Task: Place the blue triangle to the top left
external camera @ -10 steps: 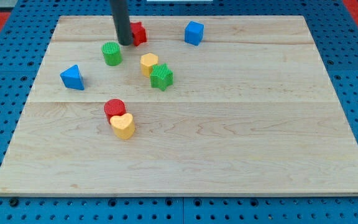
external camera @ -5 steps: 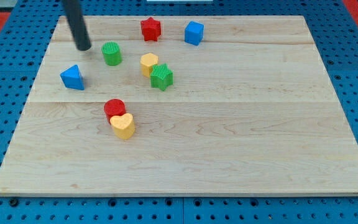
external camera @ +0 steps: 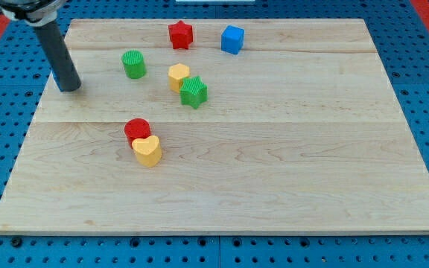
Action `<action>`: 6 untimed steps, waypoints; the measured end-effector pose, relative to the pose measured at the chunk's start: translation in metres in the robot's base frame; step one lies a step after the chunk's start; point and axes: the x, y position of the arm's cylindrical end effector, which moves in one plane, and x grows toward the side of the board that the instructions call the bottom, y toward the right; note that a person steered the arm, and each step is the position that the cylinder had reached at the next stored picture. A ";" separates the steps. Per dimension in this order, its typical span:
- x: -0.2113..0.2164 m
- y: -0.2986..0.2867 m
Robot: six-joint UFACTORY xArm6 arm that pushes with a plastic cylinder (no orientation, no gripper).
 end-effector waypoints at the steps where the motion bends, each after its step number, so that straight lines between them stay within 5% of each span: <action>1: 0.003 -0.018; 4: -0.071 -0.060; 6: -0.086 0.015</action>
